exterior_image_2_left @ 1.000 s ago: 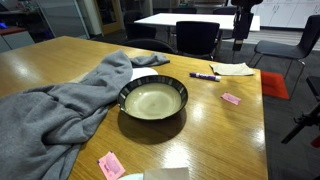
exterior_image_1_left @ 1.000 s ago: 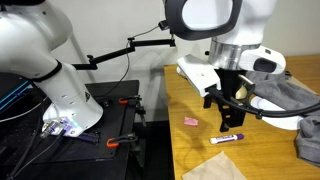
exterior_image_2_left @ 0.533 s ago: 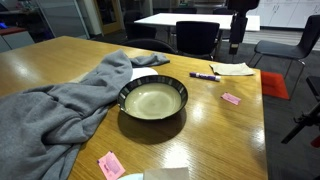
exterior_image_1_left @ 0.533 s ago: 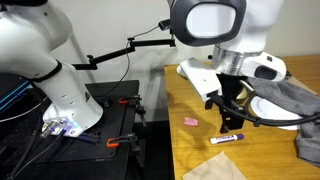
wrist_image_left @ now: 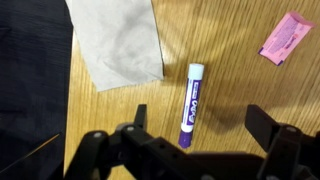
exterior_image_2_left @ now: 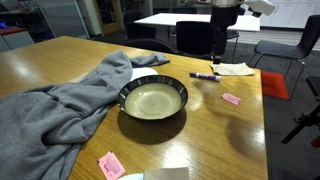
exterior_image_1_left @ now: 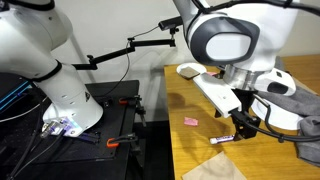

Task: Move the purple marker backwards

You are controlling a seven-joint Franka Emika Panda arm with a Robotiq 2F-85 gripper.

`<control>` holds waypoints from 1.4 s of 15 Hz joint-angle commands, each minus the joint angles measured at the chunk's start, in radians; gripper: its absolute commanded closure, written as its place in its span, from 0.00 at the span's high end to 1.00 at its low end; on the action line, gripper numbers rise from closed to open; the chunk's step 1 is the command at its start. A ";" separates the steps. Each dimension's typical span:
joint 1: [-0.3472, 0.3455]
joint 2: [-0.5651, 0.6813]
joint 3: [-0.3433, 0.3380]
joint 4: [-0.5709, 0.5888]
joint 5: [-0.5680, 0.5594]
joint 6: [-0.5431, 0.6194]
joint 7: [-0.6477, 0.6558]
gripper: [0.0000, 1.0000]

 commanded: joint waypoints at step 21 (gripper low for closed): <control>-0.099 0.268 0.106 0.233 0.033 -0.031 -0.123 0.14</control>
